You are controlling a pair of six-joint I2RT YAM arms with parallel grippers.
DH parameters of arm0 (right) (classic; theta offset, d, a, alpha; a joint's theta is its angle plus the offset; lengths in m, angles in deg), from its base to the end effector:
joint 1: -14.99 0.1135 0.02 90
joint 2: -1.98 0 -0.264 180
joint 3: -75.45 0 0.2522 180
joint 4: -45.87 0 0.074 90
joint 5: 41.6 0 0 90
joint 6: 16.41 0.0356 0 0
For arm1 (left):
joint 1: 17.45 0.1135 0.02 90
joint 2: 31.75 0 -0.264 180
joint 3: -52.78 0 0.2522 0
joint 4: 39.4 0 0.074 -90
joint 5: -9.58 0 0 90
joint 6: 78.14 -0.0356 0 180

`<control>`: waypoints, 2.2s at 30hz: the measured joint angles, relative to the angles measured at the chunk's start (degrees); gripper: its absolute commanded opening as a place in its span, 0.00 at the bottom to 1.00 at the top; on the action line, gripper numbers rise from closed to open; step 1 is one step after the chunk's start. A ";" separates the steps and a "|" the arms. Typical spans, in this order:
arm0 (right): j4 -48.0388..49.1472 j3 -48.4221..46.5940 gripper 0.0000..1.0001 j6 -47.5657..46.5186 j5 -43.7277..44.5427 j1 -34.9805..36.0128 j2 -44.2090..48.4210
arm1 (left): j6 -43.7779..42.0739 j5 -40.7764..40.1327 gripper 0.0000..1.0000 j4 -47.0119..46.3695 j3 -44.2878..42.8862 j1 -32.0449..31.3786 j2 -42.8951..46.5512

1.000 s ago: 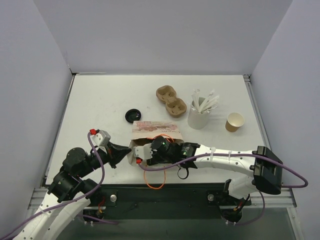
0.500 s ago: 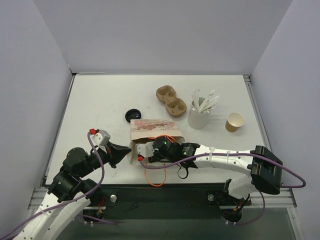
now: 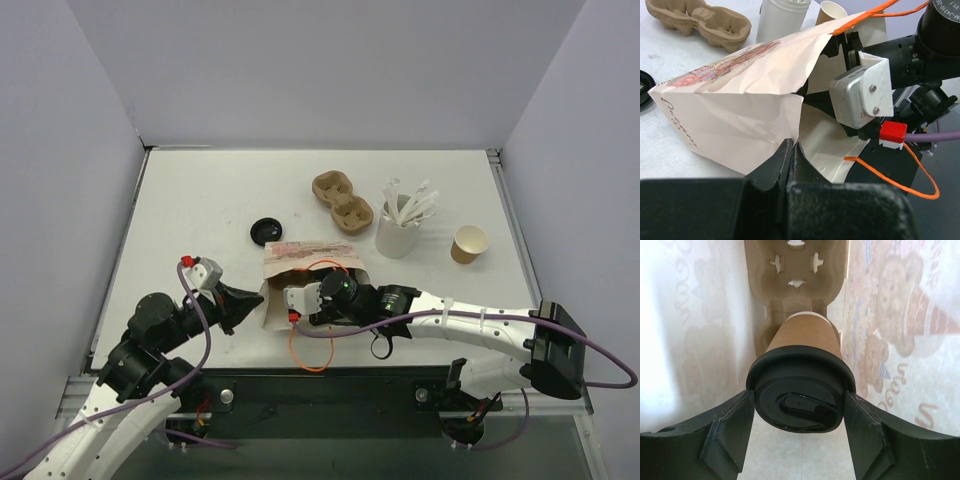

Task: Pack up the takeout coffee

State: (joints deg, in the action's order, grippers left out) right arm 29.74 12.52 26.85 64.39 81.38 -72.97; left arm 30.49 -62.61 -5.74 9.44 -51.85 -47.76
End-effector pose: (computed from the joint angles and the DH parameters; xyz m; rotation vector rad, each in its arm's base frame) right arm 0.1266 0.2650 0.2649 -1.6040 1.2642 -0.0736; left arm 0.0743 -0.0641 0.2902 0.4835 1.7009 -0.9454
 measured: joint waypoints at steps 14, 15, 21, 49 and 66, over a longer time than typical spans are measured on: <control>-2.71 0.00 0.37 -0.74 -0.37 -1.46 0.22 | -0.44 0.04 0.00 -0.92 0.02 0.00 -1.01; -2.73 0.00 0.37 -0.90 -0.37 -1.57 0.22 | -0.46 0.04 0.00 -0.98 0.07 0.00 -1.01; -3.08 0.00 0.37 -1.14 -0.44 -2.03 0.22 | -0.44 0.04 0.00 -1.31 0.33 0.00 -1.01; -7.15 -2.16 0.36 -3.28 -1.18 -2.25 -2.10 | -0.44 0.24 0.00 -2.56 0.35 0.00 -1.42; -6.21 -2.16 0.36 -3.48 0.72 -2.71 -3.87 | -0.79 0.24 0.00 -2.56 0.35 0.00 -1.77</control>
State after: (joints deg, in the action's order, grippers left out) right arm 23.53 10.36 23.37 65.11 78.67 -76.84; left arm 29.71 -62.37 -8.30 9.79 -51.85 -49.53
